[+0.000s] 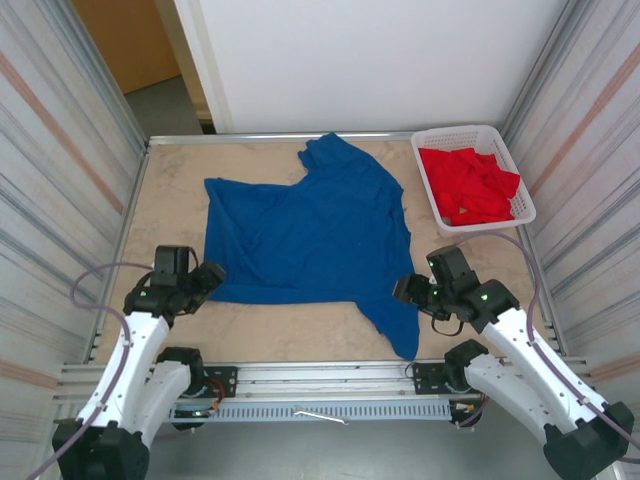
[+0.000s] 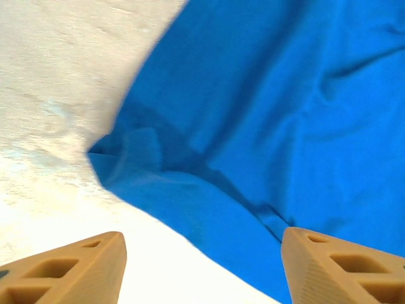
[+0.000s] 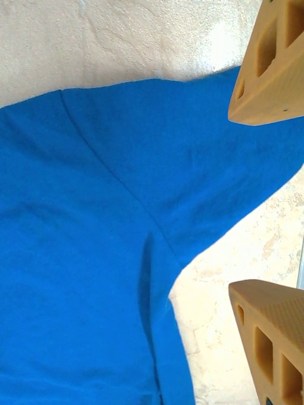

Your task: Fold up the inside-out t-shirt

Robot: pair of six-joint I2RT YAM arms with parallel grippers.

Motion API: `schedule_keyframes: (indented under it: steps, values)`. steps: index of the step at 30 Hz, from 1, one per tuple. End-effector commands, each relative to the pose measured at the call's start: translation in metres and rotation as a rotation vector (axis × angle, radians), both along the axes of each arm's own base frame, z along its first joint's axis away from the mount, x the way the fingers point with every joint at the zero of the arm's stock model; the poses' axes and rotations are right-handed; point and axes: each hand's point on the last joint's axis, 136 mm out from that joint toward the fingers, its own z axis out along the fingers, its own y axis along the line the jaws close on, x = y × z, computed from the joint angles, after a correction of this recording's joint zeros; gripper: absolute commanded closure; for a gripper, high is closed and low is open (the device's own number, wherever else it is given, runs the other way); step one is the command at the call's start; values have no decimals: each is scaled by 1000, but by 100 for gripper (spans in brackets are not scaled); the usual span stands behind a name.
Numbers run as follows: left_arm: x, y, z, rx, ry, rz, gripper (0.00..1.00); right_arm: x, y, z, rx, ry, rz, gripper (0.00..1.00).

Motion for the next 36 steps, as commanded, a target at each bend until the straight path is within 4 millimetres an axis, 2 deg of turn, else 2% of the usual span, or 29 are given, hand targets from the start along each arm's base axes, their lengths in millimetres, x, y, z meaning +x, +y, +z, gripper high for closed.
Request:
schedule_keyframes:
  steps: [1, 7, 15, 18, 24, 30, 36]
  values:
    - [9, 17, 0, 97, 41, 20, 32, -5, -5, -8, -22, 32, -20, 35]
    - [28, 19, -14, 149, 140, -33, 30, -10, -6, -14, -30, 59, -16, 31]
    - [24, 20, -45, 130, 197, -30, 33, -16, -10, -20, -46, 102, -20, 29]
    - [26, 18, -49, 101, 183, -34, 48, -22, -11, -28, -56, 158, -28, 30]
    - [34, 20, -43, 97, 133, -33, 100, -34, -8, -44, -76, 245, -4, 32]
    - [40, 30, -35, 84, 100, -17, 100, -44, -5, -63, -115, 322, 25, 33]
    - [43, 40, -18, 72, 37, 3, 100, -55, 0, -81, -161, 369, 48, 33]
